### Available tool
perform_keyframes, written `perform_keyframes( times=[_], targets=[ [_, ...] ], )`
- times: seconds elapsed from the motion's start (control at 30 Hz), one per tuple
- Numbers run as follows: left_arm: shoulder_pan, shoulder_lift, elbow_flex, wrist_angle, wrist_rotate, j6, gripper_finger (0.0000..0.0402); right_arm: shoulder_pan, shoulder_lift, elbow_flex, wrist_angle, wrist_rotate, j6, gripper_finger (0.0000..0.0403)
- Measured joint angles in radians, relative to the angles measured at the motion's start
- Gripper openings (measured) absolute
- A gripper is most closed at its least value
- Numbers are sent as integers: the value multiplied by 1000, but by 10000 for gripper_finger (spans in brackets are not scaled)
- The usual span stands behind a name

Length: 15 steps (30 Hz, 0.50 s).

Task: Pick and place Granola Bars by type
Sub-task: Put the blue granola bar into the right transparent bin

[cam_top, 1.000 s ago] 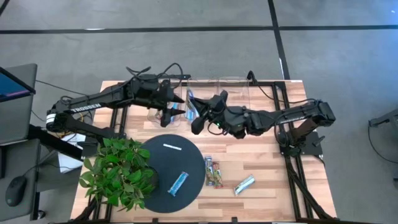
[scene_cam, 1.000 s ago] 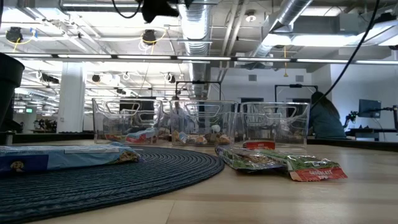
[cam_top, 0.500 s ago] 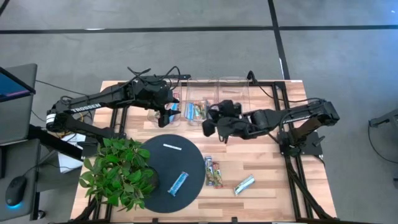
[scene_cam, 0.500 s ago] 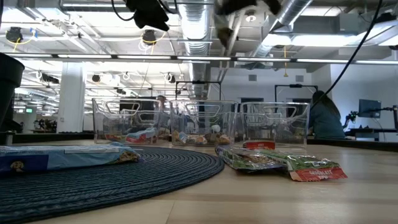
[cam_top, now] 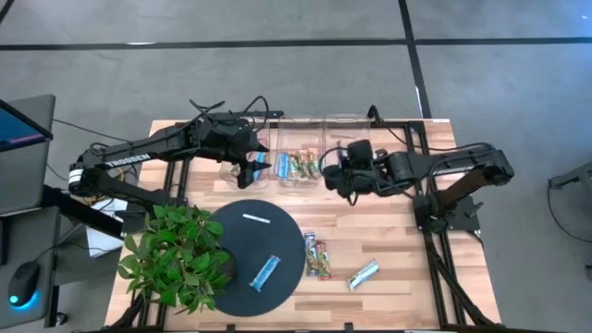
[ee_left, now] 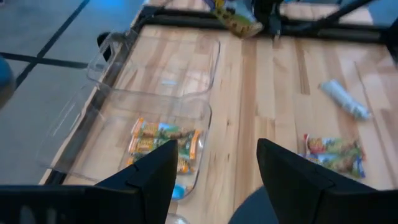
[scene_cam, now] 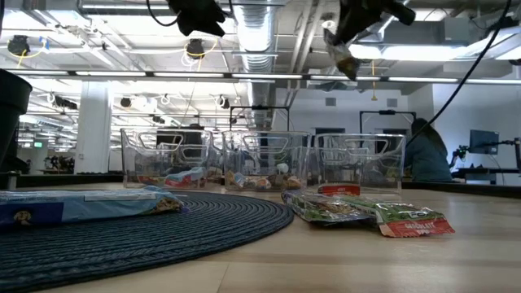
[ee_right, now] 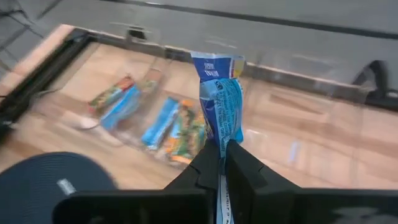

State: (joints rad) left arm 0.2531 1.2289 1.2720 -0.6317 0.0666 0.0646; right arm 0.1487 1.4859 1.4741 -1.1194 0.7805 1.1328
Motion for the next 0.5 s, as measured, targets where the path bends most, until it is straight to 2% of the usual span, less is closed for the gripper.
perform_keyframes(
  times=[0.23, 0.37, 0.5],
  targets=[
    [0, 0, 0, 59, 0, -76, 215, -123, -117, -134, 48, -116, -109, 1],
    [0, 0, 0, 76, 1, -105, 215, -224, -211, -261, 203, -229, -234, 1],
    [0, 0, 0, 109, 0, -131, 215, -356, -294, -413, 407, -395, -359, 1]
  ],
)
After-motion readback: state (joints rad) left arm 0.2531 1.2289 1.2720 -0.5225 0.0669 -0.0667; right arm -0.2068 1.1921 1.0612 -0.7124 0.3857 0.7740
